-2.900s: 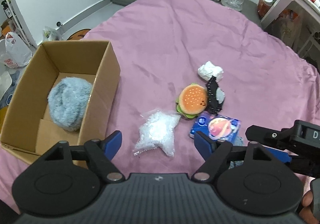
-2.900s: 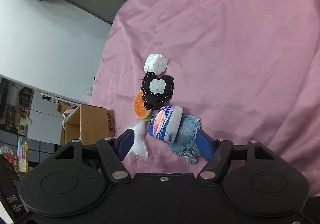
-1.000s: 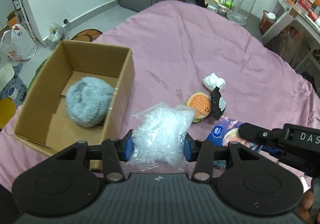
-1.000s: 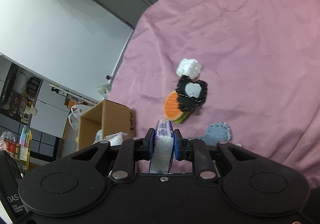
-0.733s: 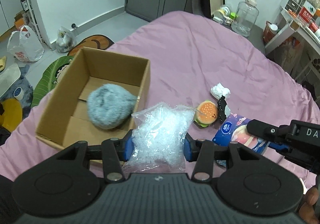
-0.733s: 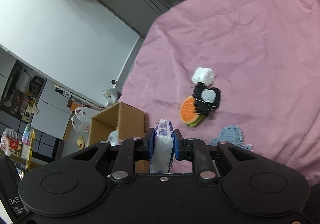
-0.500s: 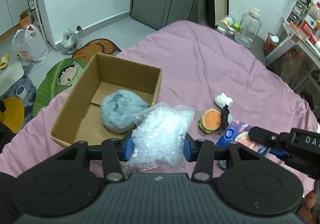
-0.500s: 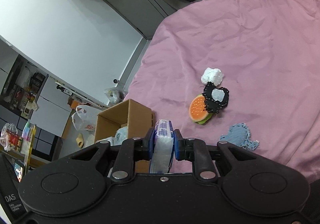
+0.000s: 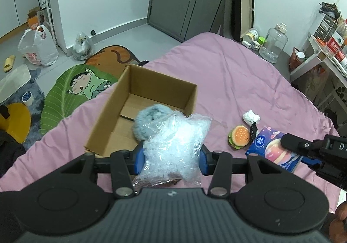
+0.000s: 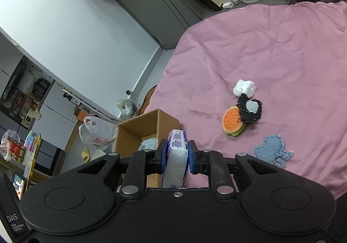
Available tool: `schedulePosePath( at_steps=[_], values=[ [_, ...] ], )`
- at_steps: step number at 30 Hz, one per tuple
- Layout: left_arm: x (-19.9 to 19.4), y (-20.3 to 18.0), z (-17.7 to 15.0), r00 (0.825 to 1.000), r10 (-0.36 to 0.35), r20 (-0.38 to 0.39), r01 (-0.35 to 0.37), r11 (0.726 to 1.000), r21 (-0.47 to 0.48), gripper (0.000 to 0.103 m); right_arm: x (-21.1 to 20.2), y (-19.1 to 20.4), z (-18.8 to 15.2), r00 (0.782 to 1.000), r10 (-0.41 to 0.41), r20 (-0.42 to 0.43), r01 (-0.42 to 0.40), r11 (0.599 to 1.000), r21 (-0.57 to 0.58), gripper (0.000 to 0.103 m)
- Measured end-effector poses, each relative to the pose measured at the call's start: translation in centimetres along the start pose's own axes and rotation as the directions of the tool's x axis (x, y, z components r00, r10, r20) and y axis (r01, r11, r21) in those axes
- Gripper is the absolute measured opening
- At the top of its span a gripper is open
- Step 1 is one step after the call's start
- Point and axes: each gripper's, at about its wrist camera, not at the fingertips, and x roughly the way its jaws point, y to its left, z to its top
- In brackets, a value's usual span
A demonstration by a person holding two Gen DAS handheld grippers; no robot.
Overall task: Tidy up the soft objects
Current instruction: 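Carry the bag and tissue pack with both grippers over the cardboard box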
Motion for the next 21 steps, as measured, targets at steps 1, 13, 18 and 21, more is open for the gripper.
schedulePosePath(
  at_steps=[1, 13, 18, 21],
  values=[
    [-0.1, 0.4, 0.1, 1.0, 0.001, 0.001, -0.001, 1.0, -0.002, 0.047, 0.1, 0.3, 0.0, 1.0, 0.0, 0.002, 0.0, 1.0, -0.004, 0.019],
    [-0.1, 3.5, 1.7, 1.0, -0.001, 0.007, 0.001, 1.0, -0.013, 0.047, 1.1, 3.6, -0.1, 1.0, 0.006, 0.021, -0.006, 1.0, -0.026, 0.019],
    [0.4, 4.6, 2.0, 1.0, -0.012, 0.003, 0.012, 1.0, -0.018, 0.047, 2.0, 4.7, 0.0, 1.0, -0.001, 0.024, 0.001, 0.999, -0.039, 0.019],
    [1.2, 5.3, 2.1, 1.0, -0.016, -0.013, 0.016, 1.0, -0.026, 0.047, 2.7, 5.2, -0.1, 1.0, -0.002, 0.019, 0.002, 0.999, -0.04, 0.019]
  ],
)
